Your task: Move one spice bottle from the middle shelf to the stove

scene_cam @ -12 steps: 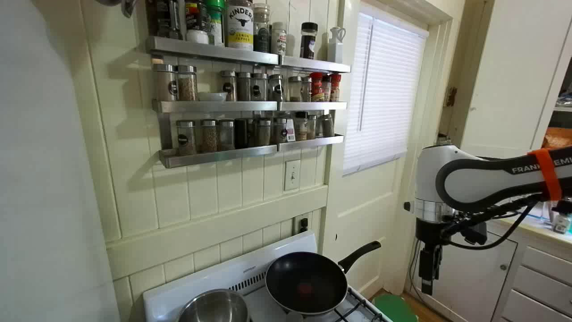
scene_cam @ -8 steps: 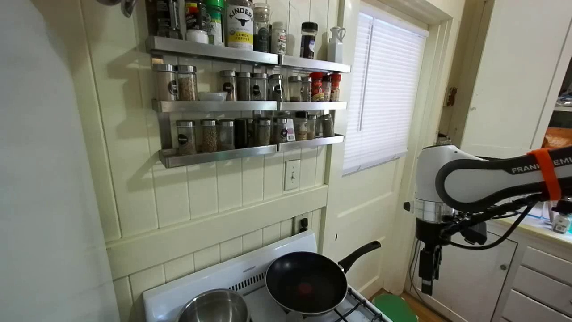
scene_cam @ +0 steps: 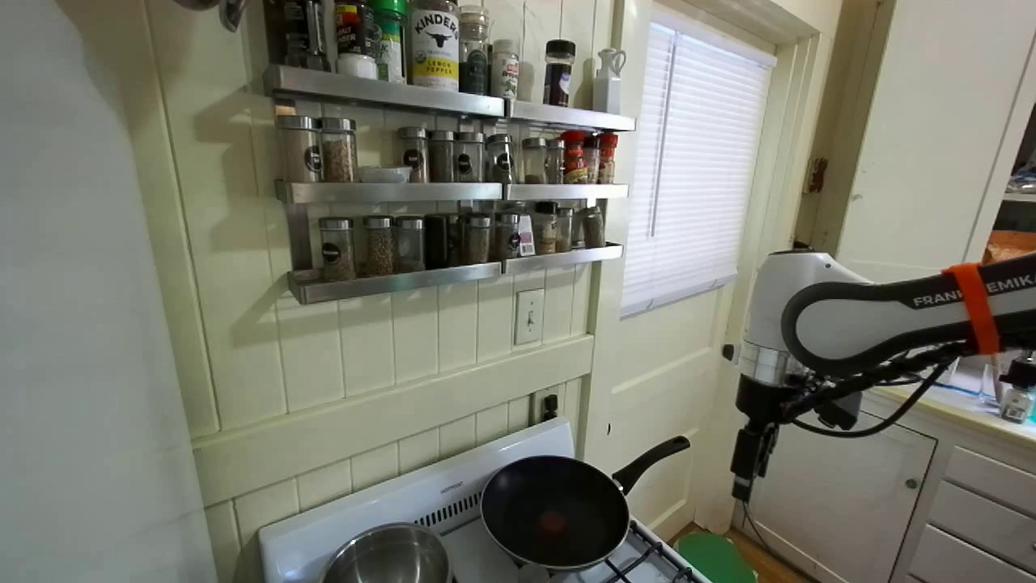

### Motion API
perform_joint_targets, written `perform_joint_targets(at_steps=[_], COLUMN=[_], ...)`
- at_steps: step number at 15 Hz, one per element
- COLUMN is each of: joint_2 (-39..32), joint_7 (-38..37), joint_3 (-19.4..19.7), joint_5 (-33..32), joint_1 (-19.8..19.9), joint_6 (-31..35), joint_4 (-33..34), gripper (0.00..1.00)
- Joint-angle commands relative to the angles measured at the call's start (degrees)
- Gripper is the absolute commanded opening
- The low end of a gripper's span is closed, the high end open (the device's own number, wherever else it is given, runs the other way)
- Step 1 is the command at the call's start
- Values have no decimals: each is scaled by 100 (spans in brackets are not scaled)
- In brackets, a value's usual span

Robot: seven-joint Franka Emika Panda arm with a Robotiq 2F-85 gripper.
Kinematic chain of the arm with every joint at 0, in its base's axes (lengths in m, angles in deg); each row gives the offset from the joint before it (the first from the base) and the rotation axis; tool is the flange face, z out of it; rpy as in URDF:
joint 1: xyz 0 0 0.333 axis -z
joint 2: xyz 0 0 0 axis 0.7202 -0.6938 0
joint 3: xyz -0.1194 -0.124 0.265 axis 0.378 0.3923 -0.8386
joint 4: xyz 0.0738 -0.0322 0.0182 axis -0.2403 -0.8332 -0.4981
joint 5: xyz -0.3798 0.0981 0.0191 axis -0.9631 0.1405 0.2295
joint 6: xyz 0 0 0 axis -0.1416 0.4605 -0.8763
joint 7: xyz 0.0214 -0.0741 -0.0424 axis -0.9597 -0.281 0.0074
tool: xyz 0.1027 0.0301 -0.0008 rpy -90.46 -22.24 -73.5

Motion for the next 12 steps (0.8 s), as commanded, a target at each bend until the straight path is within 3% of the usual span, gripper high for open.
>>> perform_joint_targets(at_steps=[1, 7, 12], joint_2=[-611, -1185, -1563], joint_7=[11, -230, -588], joint_3=[-17, 6, -135], joint_5=[-266, -100, -245], joint_1=[203, 277, 383], joint_6=[1031, 2696, 3599], joint_4=[729, 1804, 2593], gripper=[100, 100, 100])
